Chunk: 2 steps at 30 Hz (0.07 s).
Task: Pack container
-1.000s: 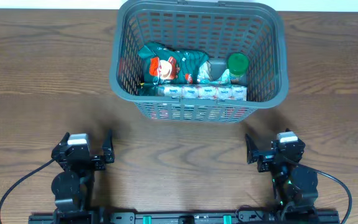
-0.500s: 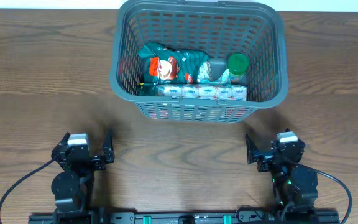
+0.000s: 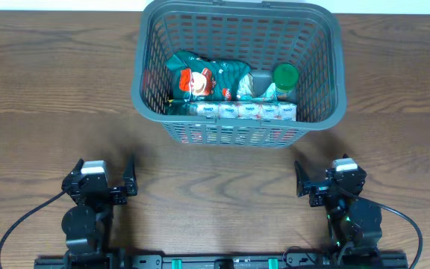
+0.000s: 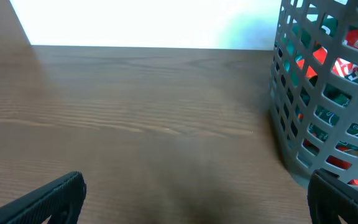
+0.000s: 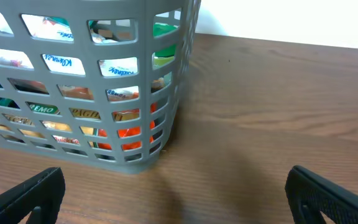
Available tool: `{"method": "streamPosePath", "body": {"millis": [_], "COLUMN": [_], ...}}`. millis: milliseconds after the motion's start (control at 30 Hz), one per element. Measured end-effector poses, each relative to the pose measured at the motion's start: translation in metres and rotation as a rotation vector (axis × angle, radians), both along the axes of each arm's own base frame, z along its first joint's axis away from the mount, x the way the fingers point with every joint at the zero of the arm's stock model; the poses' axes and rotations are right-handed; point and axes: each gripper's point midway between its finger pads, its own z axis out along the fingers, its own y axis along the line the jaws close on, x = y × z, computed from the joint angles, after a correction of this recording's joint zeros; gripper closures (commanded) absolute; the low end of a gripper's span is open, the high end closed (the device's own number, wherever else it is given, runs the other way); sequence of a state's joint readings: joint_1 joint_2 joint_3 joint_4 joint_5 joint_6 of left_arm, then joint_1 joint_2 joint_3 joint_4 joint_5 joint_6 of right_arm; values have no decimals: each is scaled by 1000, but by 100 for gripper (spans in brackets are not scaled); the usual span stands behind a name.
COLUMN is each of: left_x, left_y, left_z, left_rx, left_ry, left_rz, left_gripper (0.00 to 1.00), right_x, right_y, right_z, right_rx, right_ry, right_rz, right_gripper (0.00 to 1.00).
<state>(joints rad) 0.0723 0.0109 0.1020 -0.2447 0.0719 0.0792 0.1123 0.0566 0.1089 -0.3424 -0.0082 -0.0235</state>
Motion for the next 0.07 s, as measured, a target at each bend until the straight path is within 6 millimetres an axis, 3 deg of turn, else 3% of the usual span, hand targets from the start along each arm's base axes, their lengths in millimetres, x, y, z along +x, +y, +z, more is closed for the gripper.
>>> {"method": "streamPosePath", "body": {"millis": [67], "left_x": [0], "left_y": [0], "left_z": [0], "left_rx": [0], "left_ry": [0], "left_rz": [0], "left_gripper": [1], "right_x": [0], "right_y": [0], "right_z": [0], "right_rx": [0], "right_ry": [0], "right_rz": [0], "right_gripper": [1]}}
